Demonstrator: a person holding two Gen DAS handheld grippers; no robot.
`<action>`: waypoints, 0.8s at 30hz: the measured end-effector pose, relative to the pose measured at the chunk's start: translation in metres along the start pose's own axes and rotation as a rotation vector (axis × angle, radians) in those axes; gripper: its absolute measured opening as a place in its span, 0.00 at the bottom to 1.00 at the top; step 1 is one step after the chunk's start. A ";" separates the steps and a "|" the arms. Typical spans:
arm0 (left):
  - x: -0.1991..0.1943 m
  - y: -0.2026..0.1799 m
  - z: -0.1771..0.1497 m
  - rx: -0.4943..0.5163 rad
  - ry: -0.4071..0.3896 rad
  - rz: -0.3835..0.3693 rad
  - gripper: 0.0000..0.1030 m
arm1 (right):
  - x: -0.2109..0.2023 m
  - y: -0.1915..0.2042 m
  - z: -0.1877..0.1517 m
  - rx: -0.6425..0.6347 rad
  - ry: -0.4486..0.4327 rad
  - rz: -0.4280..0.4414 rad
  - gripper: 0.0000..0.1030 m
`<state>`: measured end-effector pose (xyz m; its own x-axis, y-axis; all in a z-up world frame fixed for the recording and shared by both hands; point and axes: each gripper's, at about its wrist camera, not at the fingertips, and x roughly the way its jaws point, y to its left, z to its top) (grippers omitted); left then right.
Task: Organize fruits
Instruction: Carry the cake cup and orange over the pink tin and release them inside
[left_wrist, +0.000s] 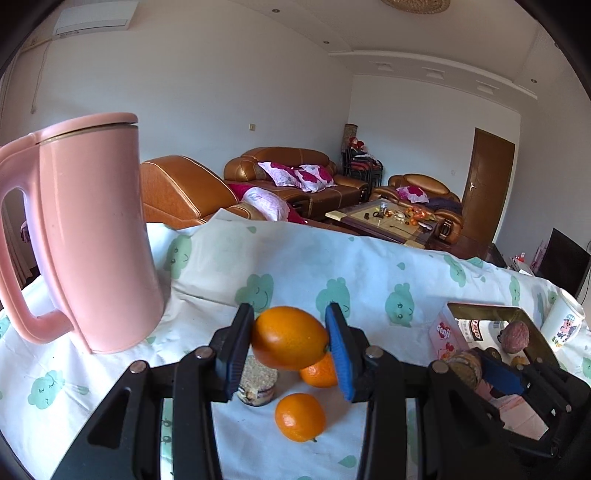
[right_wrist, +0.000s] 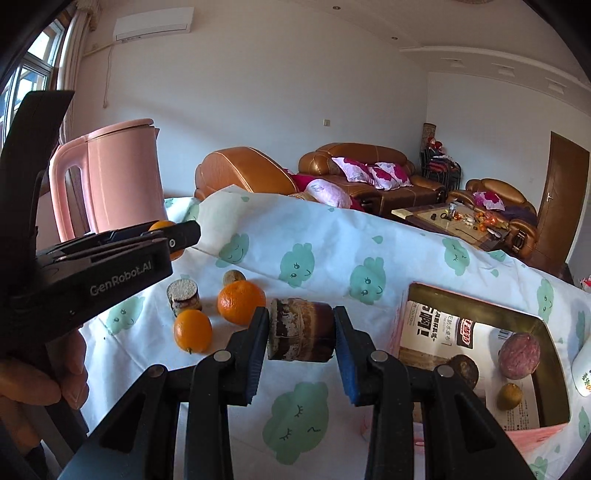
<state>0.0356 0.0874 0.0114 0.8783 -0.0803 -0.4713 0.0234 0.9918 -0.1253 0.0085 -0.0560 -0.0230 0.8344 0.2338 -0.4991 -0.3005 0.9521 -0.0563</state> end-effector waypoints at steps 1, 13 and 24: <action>0.000 -0.001 -0.002 0.003 0.005 -0.005 0.41 | -0.002 -0.002 0.001 0.002 -0.008 0.001 0.36; -0.001 -0.023 -0.016 0.060 0.029 -0.001 0.41 | -0.019 -0.027 -0.004 0.027 -0.045 -0.047 0.36; -0.014 -0.053 -0.025 0.117 0.012 0.016 0.41 | -0.033 -0.058 -0.006 0.062 -0.074 -0.090 0.36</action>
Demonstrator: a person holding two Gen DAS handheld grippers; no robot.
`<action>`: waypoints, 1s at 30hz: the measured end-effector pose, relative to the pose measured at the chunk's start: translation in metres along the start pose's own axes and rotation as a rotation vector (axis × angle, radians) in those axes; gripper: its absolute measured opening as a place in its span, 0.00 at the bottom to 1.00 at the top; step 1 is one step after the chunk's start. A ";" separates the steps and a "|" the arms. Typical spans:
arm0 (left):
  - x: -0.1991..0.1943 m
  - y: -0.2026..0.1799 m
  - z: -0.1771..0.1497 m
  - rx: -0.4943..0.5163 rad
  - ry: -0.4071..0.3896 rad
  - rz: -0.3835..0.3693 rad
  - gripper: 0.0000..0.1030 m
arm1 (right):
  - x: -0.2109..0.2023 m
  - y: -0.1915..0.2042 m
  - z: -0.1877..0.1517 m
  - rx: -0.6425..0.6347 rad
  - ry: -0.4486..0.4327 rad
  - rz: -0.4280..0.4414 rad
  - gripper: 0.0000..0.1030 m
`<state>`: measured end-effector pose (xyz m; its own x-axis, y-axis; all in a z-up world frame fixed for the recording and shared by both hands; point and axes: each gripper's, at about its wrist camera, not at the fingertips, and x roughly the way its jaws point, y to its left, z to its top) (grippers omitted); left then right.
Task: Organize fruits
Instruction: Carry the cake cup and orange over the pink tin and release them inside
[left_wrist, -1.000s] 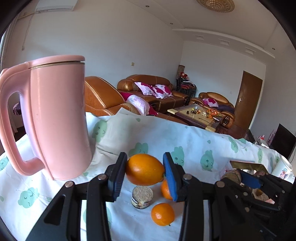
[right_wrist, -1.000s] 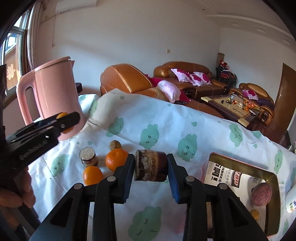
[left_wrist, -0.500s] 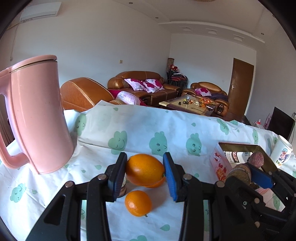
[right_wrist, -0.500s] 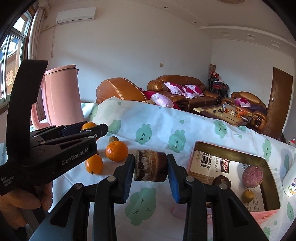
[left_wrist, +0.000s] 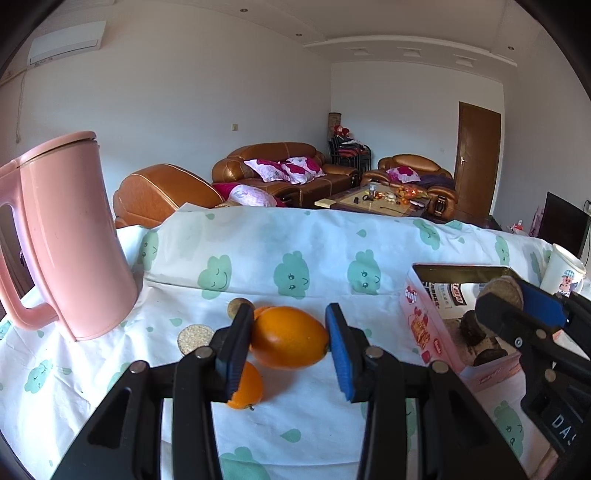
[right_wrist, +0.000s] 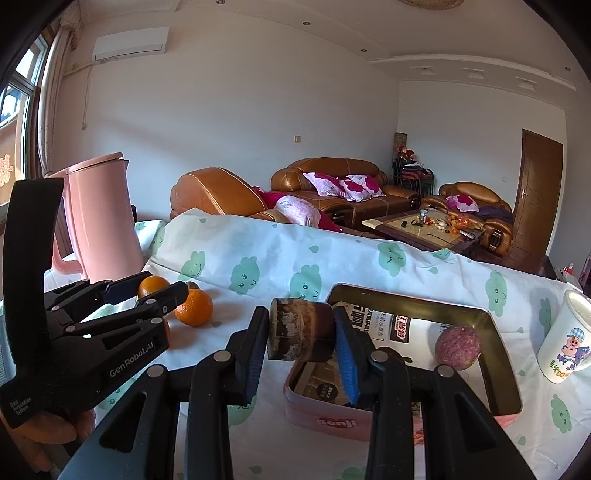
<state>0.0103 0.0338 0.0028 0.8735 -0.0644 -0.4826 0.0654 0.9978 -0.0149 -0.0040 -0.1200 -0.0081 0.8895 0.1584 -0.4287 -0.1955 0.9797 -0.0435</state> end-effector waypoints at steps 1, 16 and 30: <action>-0.001 -0.003 -0.001 0.003 0.002 -0.001 0.41 | -0.002 -0.003 -0.001 0.000 -0.003 -0.004 0.36; -0.003 -0.048 -0.003 0.035 0.016 -0.034 0.41 | -0.020 -0.042 -0.007 0.018 -0.021 -0.050 0.36; 0.000 -0.095 0.007 0.076 0.002 -0.090 0.41 | -0.031 -0.089 -0.007 0.044 -0.036 -0.120 0.36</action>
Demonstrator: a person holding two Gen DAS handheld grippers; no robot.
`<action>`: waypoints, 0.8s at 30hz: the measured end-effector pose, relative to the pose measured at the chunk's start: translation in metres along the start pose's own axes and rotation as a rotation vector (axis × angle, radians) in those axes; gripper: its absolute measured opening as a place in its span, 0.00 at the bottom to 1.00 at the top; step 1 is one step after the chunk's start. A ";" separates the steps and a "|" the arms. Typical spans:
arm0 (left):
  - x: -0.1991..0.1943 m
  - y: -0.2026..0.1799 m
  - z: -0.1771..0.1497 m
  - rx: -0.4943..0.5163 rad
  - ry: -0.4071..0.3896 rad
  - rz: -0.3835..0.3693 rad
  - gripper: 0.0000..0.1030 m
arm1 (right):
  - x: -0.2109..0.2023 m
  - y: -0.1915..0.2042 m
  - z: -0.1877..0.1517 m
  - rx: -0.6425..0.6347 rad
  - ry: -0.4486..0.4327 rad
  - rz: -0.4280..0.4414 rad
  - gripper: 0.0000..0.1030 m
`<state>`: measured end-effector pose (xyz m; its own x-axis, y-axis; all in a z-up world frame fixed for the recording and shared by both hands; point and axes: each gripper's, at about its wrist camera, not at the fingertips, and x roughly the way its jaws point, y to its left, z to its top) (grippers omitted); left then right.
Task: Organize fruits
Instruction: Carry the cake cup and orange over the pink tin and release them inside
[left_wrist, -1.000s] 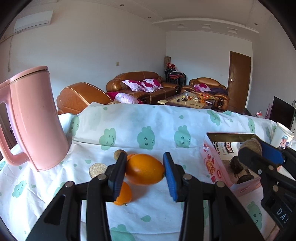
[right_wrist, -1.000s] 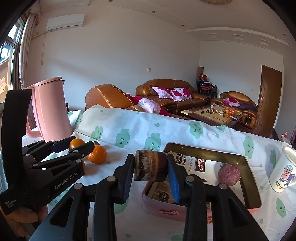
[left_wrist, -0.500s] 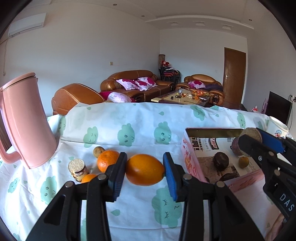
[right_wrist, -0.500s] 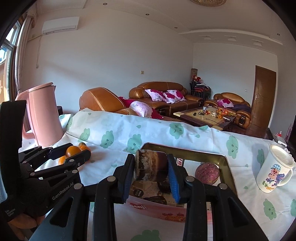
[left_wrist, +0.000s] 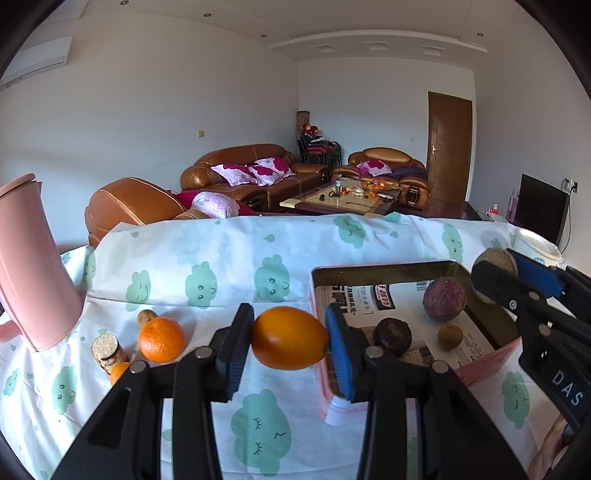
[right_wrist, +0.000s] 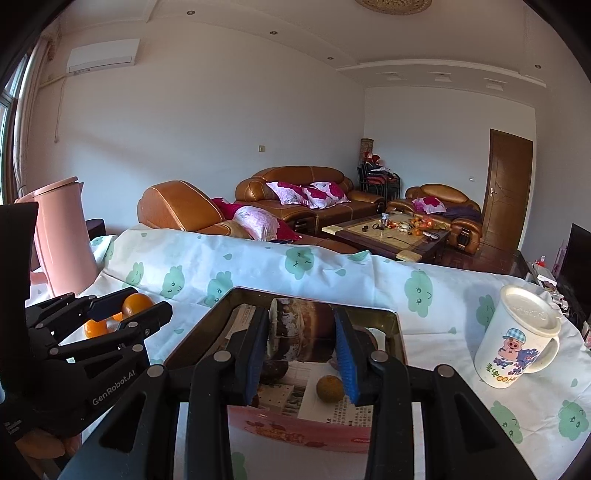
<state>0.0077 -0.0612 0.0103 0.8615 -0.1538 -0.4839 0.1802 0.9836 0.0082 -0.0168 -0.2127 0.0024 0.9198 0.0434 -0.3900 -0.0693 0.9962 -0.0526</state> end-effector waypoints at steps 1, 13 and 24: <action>0.000 -0.004 0.001 0.003 -0.001 -0.005 0.41 | 0.000 -0.004 0.000 0.005 -0.001 -0.004 0.36; 0.019 -0.047 0.015 0.033 0.013 -0.079 0.41 | 0.000 -0.060 0.005 0.084 -0.012 -0.111 0.36; 0.041 -0.086 0.014 0.088 0.059 -0.096 0.41 | 0.029 -0.075 -0.006 0.122 0.116 -0.086 0.36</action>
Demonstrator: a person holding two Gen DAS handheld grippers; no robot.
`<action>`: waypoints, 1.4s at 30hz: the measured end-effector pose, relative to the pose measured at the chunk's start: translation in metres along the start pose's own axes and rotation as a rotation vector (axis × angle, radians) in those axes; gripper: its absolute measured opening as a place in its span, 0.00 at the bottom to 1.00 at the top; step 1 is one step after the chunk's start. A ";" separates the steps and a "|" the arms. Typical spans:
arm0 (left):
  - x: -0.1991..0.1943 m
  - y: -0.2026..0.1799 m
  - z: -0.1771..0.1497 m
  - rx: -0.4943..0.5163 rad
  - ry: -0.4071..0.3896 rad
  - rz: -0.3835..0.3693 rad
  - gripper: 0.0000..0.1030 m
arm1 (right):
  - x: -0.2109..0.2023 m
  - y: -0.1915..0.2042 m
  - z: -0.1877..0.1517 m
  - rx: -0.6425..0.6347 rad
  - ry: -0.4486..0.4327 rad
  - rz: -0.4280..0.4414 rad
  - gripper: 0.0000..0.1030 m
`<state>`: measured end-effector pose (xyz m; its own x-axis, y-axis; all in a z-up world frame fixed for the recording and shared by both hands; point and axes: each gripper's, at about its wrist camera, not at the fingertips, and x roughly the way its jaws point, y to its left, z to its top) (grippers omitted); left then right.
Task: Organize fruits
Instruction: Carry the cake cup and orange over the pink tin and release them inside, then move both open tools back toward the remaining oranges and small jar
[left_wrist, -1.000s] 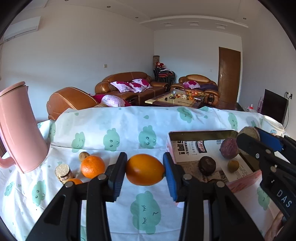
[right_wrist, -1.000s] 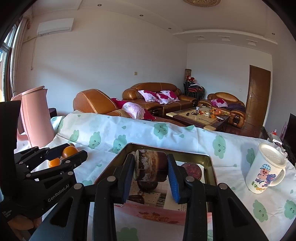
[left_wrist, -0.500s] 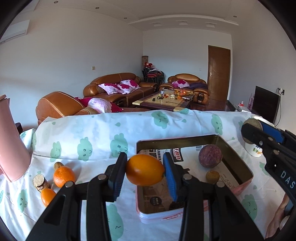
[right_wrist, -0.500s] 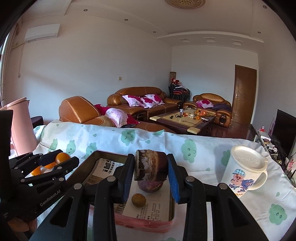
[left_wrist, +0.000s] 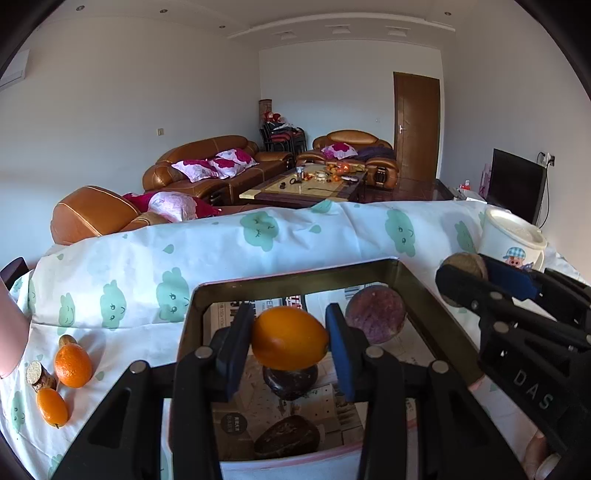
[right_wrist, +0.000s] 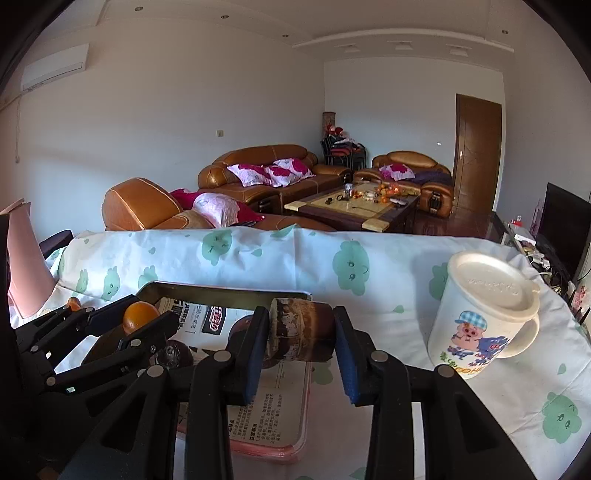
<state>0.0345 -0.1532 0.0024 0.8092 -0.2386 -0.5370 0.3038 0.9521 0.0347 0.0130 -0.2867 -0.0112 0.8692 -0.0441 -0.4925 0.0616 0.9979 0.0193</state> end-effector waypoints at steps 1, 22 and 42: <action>0.002 0.000 -0.002 0.001 0.006 0.003 0.41 | 0.003 -0.002 -0.002 0.012 0.019 0.013 0.36; 0.005 0.006 -0.003 -0.026 0.045 -0.014 0.41 | 0.019 0.006 -0.013 0.031 0.094 0.102 0.36; -0.029 0.015 -0.007 -0.036 -0.103 0.116 1.00 | -0.016 -0.010 -0.006 0.057 -0.143 -0.054 0.81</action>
<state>0.0121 -0.1306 0.0128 0.8856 -0.1429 -0.4418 0.1884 0.9802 0.0607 -0.0043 -0.2955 -0.0093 0.9247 -0.1084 -0.3651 0.1348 0.9897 0.0476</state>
